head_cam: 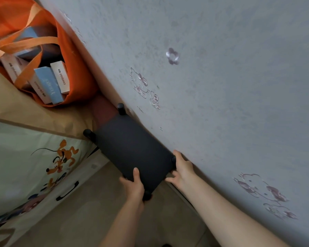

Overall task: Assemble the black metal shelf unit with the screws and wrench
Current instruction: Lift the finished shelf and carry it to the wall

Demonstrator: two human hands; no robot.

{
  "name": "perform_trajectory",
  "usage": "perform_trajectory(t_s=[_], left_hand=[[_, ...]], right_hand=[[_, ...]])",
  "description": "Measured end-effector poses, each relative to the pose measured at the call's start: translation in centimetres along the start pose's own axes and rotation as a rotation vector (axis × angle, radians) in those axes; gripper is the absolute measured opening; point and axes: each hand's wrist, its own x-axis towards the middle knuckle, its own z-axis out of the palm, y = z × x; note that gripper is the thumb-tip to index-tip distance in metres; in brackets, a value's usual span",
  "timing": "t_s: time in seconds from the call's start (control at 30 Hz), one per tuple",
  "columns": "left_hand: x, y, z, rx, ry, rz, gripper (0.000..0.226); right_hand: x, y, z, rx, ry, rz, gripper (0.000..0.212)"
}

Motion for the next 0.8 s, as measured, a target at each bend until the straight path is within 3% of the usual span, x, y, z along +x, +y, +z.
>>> perform_trajectory(t_s=[0.1, 0.5, 0.7, 0.8], left_hand=[[-0.3, 0.0, 0.2, -0.02, -0.016, -0.007, 0.051], [-0.4, 0.0, -1.0, -0.035, -0.096, -0.016, 0.053], [-0.5, 0.2, -1.4, -0.032, -0.114, 0.003, 0.057], [-0.3, 0.3, -1.7, -0.025, -0.117, -0.006, 0.057]], right_hand=[[-0.2, -0.3, 0.0, 0.014, -0.023, 0.034, 0.022], [-0.4, 0.6, -0.7, -0.016, -0.053, 0.02, 0.041], [-1.0, 0.1, -0.6, -0.041, -0.06, 0.036, 0.037], [-1.3, 0.0, -0.8, -0.037, -0.077, 0.043, 0.05]])
